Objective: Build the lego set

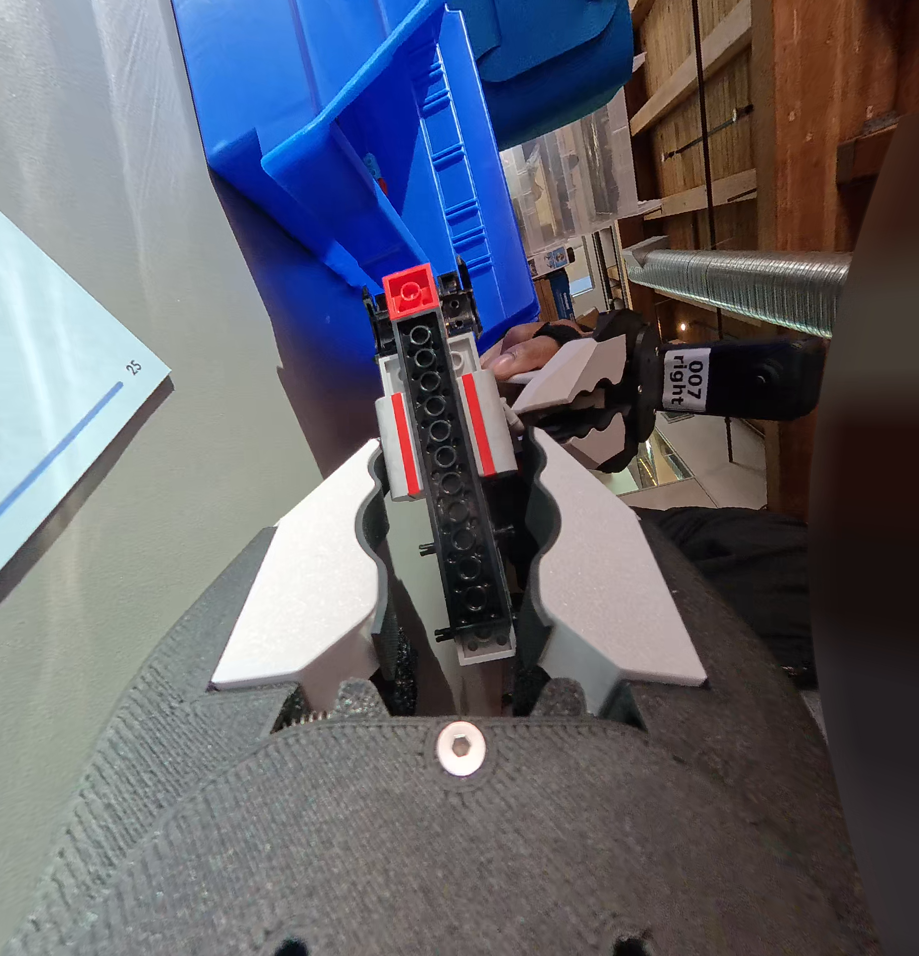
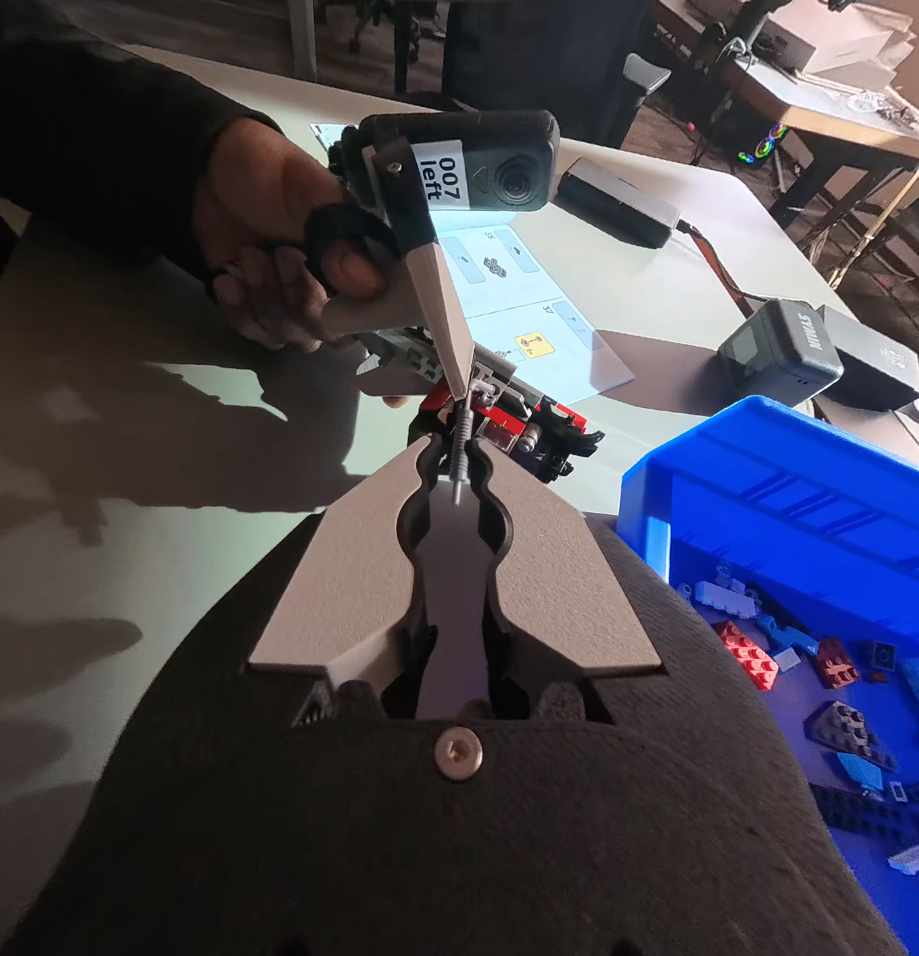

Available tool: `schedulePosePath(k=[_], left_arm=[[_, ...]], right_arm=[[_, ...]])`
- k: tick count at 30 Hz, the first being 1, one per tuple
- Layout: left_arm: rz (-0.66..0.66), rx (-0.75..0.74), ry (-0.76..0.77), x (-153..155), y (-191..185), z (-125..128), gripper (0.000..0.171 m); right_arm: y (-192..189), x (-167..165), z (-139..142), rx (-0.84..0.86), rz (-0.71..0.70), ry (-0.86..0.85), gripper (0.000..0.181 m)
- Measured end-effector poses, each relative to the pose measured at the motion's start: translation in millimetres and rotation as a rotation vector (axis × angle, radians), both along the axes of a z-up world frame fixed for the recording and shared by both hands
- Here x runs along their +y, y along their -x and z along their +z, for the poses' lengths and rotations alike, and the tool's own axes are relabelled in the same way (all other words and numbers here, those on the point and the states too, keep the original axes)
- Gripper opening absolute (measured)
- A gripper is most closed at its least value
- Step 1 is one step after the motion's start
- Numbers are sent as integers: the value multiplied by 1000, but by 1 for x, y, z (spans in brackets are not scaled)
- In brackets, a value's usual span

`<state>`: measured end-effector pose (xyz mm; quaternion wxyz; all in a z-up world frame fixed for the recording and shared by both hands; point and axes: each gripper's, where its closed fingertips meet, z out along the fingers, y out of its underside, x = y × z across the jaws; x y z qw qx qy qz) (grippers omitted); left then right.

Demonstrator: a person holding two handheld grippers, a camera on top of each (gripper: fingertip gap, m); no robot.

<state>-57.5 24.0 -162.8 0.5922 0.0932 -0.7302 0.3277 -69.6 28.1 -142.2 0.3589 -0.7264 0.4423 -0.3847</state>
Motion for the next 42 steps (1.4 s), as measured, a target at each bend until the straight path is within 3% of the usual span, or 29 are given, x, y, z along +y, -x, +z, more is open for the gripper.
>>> schedulePosePath(k=[8, 13, 20, 29, 32, 42], left_arm=[[-11, -8, 5, 1, 2, 0, 53], [-22, -14, 9, 3, 5, 0, 53], [-57, -63, 26, 6, 12, -2, 53], [-64, -113, 42, 7, 13, -5, 53], [-63, -143, 50, 6, 13, -6, 52], [-71, -168, 57, 7, 15, -8, 52]], right_arm=[[-2, -1, -4, -46, 3, 94, 18], [-3, 2, -5, -76, 21, 91, 9], [-2, 1, 2, -42, 12, -157, 8], [4, -2, -1, 135, -65, -580, 7], [7, 6, 1, 170, -33, -679, 7], [5, 3, -9, 195, -77, -646, 7]])
